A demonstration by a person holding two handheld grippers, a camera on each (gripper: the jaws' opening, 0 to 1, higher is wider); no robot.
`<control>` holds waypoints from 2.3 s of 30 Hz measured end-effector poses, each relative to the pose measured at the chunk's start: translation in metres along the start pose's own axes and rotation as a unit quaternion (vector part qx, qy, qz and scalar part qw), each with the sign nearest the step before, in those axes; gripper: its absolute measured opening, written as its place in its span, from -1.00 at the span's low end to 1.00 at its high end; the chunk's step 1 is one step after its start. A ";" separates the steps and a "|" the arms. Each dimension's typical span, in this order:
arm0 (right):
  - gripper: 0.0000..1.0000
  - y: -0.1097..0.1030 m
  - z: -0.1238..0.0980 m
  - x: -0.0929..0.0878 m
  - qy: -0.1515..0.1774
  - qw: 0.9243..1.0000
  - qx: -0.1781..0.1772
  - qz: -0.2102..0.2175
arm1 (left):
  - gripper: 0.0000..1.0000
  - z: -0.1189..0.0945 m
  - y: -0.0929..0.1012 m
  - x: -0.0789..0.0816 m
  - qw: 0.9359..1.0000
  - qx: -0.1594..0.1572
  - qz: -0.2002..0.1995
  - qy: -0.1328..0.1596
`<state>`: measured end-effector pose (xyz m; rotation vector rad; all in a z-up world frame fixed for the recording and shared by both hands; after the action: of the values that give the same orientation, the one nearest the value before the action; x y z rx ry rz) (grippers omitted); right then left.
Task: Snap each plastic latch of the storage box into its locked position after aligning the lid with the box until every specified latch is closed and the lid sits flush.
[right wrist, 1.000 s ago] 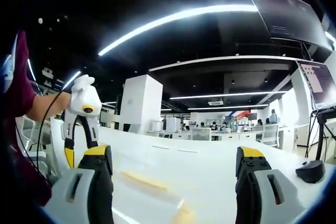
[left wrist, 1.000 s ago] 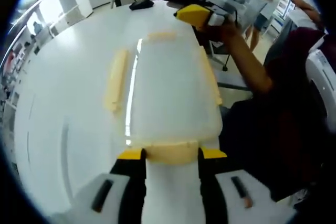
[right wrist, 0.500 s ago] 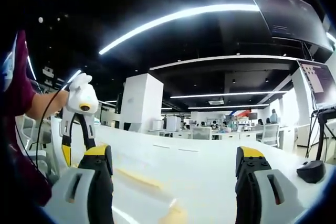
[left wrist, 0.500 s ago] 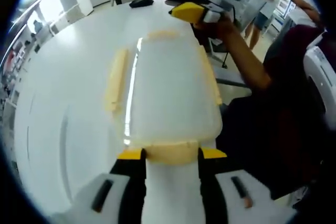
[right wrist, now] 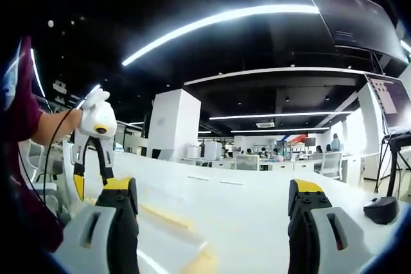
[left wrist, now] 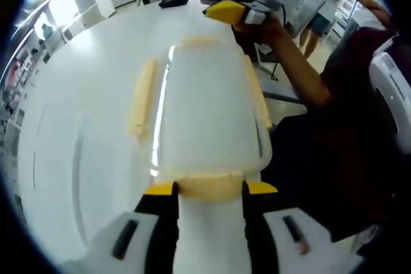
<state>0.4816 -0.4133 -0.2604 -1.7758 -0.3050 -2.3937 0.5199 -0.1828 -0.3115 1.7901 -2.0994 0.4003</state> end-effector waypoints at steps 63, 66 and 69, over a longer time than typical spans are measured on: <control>0.98 -0.008 0.003 -0.006 -0.017 1.000 0.014 -0.010 | -0.25 -0.026 0.003 -0.052 0.999 0.011 -0.018 -0.050; 0.98 -0.009 0.004 -0.006 -0.019 1.000 0.015 -0.011 | -0.25 -0.028 0.004 -0.055 0.998 0.012 -0.020 -0.050; 0.98 -0.010 0.004 -0.006 -0.020 1.000 0.016 -0.011 | -0.25 -0.030 0.004 -0.057 0.998 0.012 -0.021 -0.051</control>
<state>0.4849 -0.4027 -0.2659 -1.8171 -0.3689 -2.3566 0.5260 -0.1184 -0.3101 1.9029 -2.1296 0.3317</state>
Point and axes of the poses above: the point that each gripper's makers call its tool centre point, and the gripper's own axes: z roughly forward along the fingers, y roughly to its right, x roughly out of its top, the point moved 4 cm from there along -z, roughly backward along the fingers, and after that the axes turned 2 degrees about y, right-handed, at the moved point
